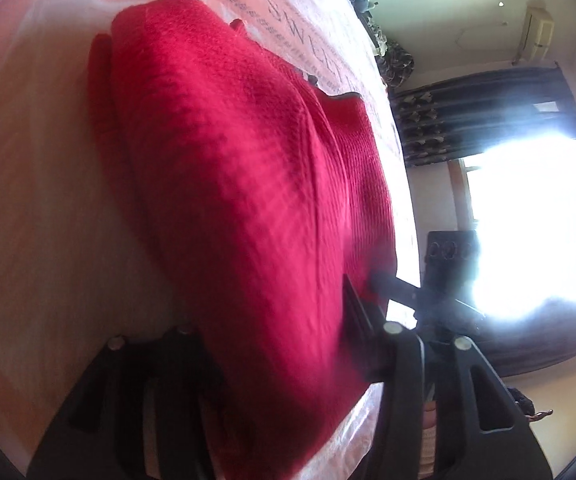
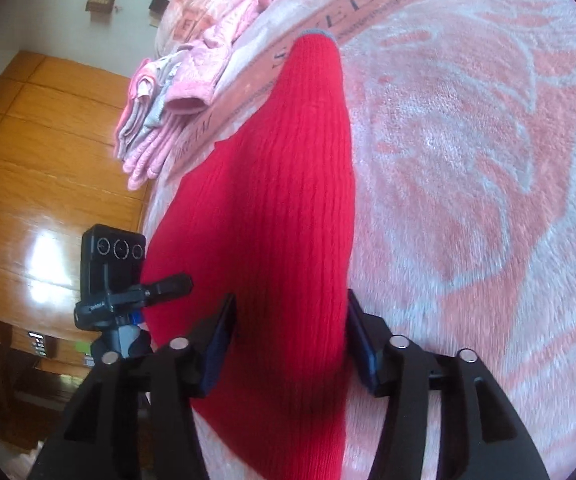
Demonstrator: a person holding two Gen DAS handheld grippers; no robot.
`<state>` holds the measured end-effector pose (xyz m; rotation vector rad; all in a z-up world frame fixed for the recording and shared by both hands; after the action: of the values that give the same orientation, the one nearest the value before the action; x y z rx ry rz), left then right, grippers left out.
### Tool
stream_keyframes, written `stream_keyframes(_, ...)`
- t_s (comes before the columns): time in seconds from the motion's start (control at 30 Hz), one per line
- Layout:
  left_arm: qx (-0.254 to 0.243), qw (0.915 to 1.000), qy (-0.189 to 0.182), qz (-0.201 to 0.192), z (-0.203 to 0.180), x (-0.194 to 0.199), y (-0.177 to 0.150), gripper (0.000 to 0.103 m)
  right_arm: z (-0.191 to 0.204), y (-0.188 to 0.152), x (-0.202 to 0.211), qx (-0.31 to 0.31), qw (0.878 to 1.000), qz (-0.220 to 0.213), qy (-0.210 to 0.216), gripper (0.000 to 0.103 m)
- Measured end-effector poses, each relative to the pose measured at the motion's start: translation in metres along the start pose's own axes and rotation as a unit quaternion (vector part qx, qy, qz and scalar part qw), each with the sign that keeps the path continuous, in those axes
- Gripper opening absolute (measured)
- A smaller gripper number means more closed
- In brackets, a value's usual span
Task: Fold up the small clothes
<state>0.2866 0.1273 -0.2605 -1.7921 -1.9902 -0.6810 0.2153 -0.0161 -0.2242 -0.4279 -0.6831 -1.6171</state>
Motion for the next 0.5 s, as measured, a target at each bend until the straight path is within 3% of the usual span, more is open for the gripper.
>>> stream_keyframes(0.07, -0.010, 0.9999, 0.011, -0.008, -0.003, 0.006, -0.014, 0.059, 0.004, -0.015, 0.007, 0.009, 1.000, 0.004, -0.001, 0.062)
stream_keyframes(0.23, -0.029, 0.9986, 0.036, -0.026, 0.000, 0.017, -0.046, 0.060, 0.006, -0.055, 0.015, 0.027, 0.999, 0.025, 0.002, 0.060)
stream_keyframes(0.3, -0.030, 0.9982, 0.041, -0.033, 0.000, 0.019, -0.055, 0.059, 0.006, -0.060, 0.012, 0.027, 0.999, 0.024, -0.006, 0.050)
stream_keyframes(0.37, -0.029, 0.9971, 0.059, -0.038, -0.001, 0.018, -0.055, 0.050, 0.006, -0.060, 0.008, 0.017, 1.000, 0.023, -0.012, 0.027)
stream_keyframes(0.5, -0.051, 0.9929, 0.104, -0.026, 0.001, 0.023, -0.058, 0.047, 0.014, -0.060, 0.014, 0.015, 0.999, 0.015, -0.024, 0.019)
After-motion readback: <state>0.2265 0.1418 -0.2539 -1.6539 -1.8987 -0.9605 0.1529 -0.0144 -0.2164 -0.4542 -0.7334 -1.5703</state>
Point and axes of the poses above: each gripper's, at about its wrist camera, not at the fingertips, and x roughly against the way its jaws point, z to its left, y to its top, the point moved 10 cm from there along -x, roughly the way its jaws point, and after that the axes turned 2 degrees about y, right-handed, at the moved point
